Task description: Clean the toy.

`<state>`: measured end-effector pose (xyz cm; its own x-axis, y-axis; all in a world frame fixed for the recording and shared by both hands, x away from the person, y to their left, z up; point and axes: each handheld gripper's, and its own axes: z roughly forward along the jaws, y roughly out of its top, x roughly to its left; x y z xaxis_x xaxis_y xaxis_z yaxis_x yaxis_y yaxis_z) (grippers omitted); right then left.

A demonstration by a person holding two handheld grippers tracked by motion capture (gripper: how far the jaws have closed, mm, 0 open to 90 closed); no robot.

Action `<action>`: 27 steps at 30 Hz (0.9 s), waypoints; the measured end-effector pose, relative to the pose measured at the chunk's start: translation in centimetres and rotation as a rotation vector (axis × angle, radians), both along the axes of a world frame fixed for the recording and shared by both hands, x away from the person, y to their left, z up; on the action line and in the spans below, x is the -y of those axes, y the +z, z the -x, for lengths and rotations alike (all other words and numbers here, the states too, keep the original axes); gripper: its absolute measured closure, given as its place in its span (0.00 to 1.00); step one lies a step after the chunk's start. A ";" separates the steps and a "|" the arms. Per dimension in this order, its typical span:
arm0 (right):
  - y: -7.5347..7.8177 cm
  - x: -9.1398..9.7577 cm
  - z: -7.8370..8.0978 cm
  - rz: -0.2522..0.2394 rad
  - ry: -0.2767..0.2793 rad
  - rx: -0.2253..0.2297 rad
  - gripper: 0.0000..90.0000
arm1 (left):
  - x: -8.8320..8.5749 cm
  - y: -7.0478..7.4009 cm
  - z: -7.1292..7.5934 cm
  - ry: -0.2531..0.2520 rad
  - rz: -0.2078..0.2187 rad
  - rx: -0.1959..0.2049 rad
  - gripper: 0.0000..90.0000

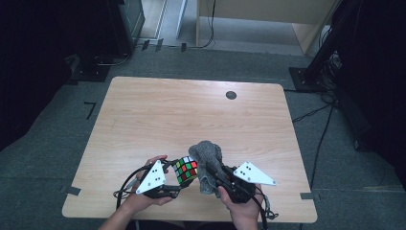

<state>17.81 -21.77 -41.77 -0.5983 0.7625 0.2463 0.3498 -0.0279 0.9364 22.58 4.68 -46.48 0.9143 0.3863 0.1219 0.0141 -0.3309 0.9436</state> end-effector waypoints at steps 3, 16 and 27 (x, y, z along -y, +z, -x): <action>0.8 -1.0 0.7 -0.004 0.072 0.047 0.82 | 0.3 -0.1 0.1 -0.006 -0.012 0.001 0.38; 1.0 -2.7 1.4 0.160 0.003 0.091 0.80 | 1.2 -0.2 0.0 0.073 -0.103 -0.005 0.38; 0.3 -1.7 0.5 0.072 -0.010 0.026 0.81 | 1.4 0.1 0.4 0.064 -0.109 0.020 0.38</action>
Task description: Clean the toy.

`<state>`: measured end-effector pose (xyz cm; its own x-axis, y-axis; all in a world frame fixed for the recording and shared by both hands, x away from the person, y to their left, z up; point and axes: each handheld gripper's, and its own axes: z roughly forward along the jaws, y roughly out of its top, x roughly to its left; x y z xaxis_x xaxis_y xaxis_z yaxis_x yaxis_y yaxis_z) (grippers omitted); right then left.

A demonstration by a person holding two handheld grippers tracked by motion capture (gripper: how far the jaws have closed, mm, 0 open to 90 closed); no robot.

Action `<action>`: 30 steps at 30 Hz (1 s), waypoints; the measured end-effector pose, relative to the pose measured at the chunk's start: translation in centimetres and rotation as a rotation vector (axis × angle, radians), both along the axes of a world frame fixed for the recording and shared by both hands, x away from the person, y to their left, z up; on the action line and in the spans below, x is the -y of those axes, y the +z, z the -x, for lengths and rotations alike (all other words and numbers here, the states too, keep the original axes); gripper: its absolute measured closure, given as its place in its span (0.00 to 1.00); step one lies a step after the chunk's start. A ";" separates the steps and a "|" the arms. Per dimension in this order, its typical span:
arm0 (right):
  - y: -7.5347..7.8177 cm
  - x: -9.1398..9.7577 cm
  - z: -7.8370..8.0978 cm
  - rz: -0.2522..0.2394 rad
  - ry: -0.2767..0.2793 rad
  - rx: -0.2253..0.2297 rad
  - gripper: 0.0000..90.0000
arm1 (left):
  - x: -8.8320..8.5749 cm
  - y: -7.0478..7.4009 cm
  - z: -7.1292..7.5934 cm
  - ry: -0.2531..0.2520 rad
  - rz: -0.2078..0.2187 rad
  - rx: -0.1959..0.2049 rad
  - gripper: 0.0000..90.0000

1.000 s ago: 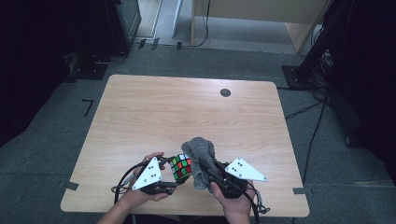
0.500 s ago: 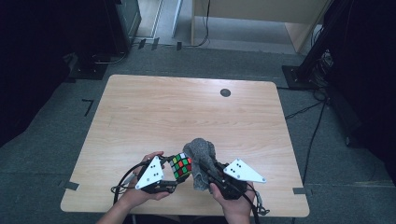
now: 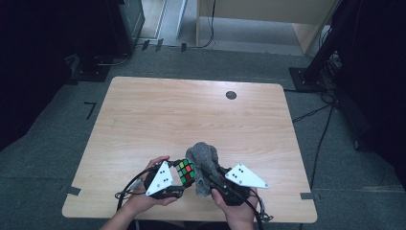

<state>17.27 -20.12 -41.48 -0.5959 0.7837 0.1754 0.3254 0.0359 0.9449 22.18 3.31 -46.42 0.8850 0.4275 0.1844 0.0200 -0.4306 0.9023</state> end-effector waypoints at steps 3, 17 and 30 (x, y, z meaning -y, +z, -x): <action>0.6 -1.3 0.9 0.031 0.048 0.053 0.80 | 0.3 -0.1 0.0 0.022 -0.020 -0.004 0.38; -0.5 -4.1 0.9 0.251 -0.069 0.115 0.46 | 1.7 0.2 0.9 0.075 -0.132 0.045 0.38; 0.4 -2.2 0.9 0.100 -0.026 0.052 0.69 | 0.8 0.5 0.8 0.043 -0.038 0.046 0.38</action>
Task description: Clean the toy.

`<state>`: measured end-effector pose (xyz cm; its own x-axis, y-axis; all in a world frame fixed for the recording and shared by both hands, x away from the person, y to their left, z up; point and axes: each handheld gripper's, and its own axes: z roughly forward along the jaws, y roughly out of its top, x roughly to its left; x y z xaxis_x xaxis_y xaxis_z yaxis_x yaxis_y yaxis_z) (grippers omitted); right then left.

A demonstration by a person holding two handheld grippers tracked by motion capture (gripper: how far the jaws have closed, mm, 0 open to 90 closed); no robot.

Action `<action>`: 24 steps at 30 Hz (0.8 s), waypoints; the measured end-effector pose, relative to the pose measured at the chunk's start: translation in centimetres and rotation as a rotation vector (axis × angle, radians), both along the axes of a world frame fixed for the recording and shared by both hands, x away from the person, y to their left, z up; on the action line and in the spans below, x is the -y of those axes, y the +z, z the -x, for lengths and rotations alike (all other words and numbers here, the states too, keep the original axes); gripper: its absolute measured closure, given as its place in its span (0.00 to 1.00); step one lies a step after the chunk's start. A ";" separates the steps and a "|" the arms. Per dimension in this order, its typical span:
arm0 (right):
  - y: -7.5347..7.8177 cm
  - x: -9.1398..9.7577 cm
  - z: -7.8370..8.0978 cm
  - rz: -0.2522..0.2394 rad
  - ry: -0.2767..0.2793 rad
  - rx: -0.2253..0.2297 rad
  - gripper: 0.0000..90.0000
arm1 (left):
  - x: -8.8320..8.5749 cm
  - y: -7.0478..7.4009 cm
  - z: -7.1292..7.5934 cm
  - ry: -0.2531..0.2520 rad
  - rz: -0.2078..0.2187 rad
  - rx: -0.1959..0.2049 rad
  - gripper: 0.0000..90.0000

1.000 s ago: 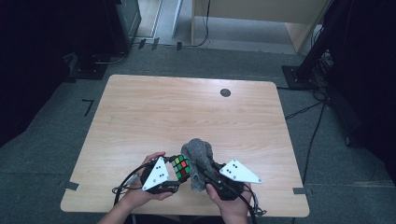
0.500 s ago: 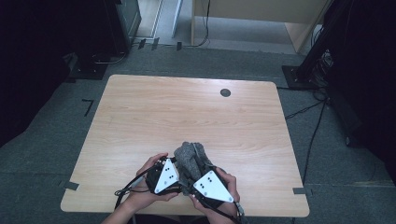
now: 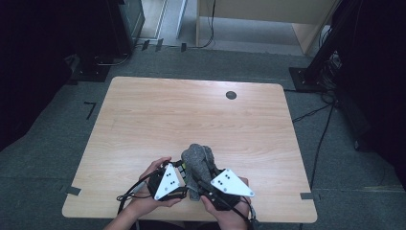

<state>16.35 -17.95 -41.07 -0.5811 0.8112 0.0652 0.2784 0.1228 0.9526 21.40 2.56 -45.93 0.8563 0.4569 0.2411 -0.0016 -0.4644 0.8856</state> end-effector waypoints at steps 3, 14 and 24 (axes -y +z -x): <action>0.6 1.4 0.0 -0.055 -0.033 0.009 0.76 | -0.8 0.3 -0.2 -0.027 0.062 -0.009 0.38; -0.1 3.5 -1.3 -0.098 0.000 -0.060 0.78 | -3.0 1.2 -0.7 -0.141 0.243 -0.063 0.38; -1.3 2.8 -1.5 -0.198 0.150 -0.091 0.80 | -3.8 1.9 -1.2 -0.204 0.385 -0.149 0.38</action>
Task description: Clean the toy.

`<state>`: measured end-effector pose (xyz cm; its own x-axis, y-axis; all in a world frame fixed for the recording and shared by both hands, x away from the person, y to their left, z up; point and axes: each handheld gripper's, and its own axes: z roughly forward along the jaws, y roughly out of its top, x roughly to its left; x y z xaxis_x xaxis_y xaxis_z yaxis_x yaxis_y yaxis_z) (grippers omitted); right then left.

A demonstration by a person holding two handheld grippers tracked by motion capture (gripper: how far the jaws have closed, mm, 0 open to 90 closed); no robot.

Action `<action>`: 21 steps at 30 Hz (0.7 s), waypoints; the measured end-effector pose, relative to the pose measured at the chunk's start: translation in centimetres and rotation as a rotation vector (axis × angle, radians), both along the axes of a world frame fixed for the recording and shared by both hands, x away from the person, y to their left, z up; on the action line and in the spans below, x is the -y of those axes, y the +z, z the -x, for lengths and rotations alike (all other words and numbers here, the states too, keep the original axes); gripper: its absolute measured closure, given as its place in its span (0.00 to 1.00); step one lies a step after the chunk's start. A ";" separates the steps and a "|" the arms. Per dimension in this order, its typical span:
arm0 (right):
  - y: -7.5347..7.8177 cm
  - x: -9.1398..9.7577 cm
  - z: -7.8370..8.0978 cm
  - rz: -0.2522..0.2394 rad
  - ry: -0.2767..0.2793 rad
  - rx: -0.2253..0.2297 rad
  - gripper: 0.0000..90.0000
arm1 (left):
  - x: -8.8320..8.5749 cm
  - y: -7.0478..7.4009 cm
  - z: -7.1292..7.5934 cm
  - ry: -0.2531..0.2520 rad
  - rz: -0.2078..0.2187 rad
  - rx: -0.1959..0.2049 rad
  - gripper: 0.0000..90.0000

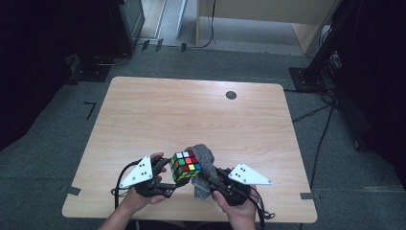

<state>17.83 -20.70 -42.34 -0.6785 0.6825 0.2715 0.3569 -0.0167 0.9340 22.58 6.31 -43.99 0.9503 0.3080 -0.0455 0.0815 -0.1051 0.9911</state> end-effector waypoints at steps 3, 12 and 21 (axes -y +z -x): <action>-0.9 -0.4 -0.2 -0.001 0.066 -0.025 0.80 | -0.5 0.1 -0.3 0.009 0.012 -0.012 0.38; -0.1 0.5 0.0 -0.021 0.041 0.074 0.81 | -0.8 -0.2 -0.8 0.006 0.003 -0.030 0.38; -1.9 -1.1 -0.2 0.129 0.165 0.108 0.81 | -1.5 0.0 -1.2 0.023 0.025 -0.044 0.38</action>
